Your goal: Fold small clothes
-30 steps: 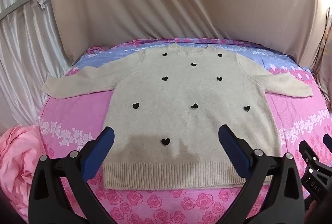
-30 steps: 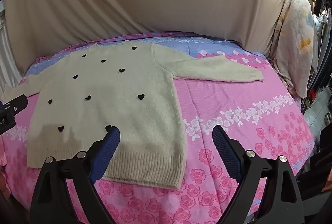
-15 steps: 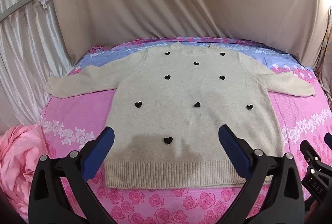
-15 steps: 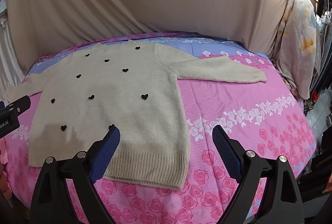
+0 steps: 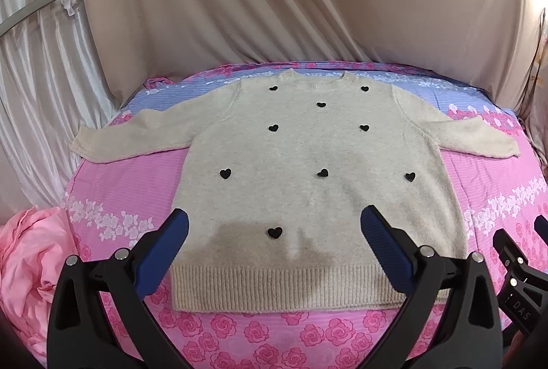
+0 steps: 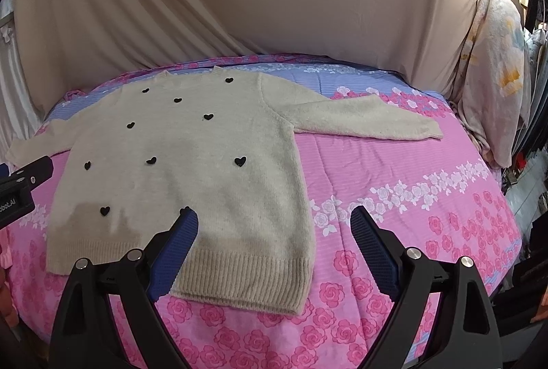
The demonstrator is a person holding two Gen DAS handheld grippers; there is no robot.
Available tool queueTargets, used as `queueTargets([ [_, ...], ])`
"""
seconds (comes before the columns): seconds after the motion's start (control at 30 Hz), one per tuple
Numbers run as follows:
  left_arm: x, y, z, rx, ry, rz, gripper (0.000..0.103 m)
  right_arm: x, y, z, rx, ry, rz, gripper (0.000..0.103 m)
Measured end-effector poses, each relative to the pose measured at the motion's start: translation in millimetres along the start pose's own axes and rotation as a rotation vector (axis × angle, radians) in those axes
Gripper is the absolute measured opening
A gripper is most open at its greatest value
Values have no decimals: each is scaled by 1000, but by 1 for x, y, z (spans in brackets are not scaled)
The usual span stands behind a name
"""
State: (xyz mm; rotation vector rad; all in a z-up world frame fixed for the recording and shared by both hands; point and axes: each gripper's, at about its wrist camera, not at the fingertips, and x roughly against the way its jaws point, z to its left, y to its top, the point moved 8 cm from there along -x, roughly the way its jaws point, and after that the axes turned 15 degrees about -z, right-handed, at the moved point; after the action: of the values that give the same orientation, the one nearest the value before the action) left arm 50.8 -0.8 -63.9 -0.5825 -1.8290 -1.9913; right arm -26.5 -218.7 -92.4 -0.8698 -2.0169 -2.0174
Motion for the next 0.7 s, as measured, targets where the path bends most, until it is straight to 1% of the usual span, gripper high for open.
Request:
queueTargets([
  [0.7,-4,-5,-4,-6,10,2,98,0,-2,2,8,8,5,88],
])
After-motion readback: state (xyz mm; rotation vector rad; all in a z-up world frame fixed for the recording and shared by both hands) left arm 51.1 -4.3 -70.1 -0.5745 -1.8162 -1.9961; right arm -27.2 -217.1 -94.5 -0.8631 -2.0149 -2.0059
